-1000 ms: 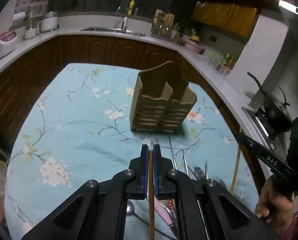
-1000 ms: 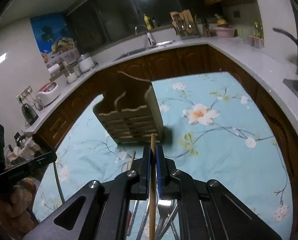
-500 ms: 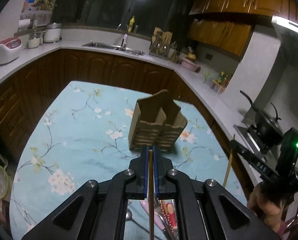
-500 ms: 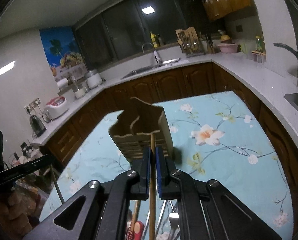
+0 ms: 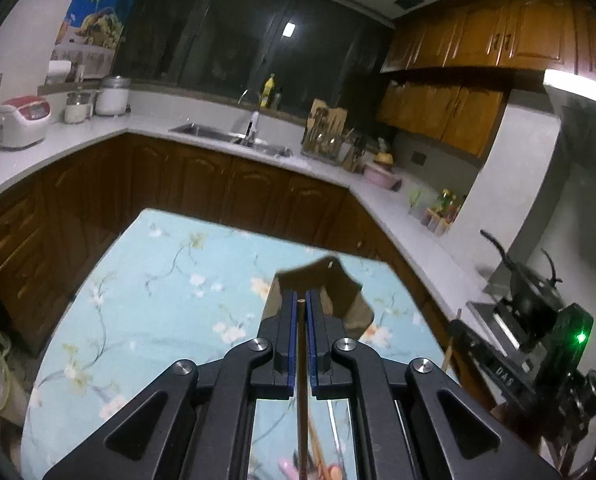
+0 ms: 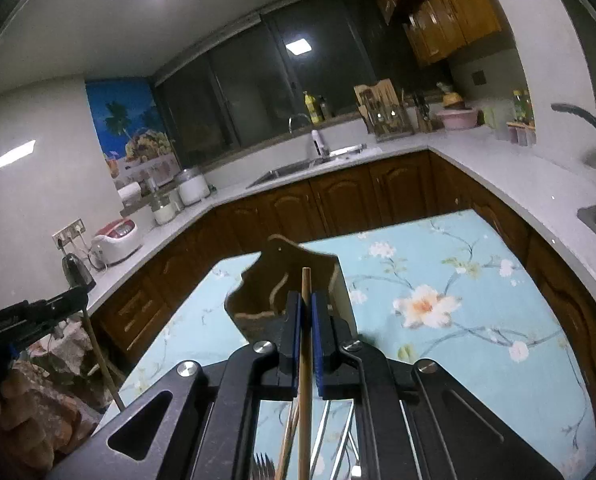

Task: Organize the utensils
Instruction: 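Lower the chopsticks into the wooden holder and open both tools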

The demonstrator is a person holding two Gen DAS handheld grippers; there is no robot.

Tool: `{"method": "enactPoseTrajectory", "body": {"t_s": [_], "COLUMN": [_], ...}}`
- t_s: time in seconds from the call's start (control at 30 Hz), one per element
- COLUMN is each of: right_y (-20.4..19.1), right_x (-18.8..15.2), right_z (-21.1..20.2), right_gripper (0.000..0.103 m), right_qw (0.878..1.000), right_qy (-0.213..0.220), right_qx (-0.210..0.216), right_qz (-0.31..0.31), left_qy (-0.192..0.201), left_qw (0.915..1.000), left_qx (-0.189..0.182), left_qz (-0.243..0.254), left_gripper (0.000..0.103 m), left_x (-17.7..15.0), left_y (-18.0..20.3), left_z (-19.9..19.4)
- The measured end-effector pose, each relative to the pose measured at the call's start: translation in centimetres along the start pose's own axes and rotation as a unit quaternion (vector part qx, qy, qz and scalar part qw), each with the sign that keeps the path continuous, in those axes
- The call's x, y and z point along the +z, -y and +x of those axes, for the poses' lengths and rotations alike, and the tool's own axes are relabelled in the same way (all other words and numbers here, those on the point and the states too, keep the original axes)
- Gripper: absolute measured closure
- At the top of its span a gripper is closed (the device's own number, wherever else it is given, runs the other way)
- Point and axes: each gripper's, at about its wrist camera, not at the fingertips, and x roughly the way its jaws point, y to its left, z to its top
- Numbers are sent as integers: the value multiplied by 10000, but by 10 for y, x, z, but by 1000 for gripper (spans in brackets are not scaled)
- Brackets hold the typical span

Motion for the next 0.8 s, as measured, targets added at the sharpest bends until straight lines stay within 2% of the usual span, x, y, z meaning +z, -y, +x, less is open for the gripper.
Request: {"method": "enactPoseTrajectory", "body": {"t_s": [0.47, 0.63, 0.8], "right_y": [-5, -4, 3], "right_x": [58, 74, 88], "right_z": [40, 58, 70], "right_gripper": [98, 98, 98], "right_qw": [9939, 9884, 9801], "right_qy": [1079, 1508, 1968], "right_qx": [203, 109, -44], "right_qz": [-39, 120, 246], "left_qy": [780, 926, 1192], "left_qw": [9969, 9956, 9925], "left_qx": [52, 68, 244], "left_qz": [120, 95, 89], "left_gripper": [101, 101, 101], "left_x": [36, 39, 42], "left_y": [-3, -8, -10], "left_z": [62, 95, 125]}}
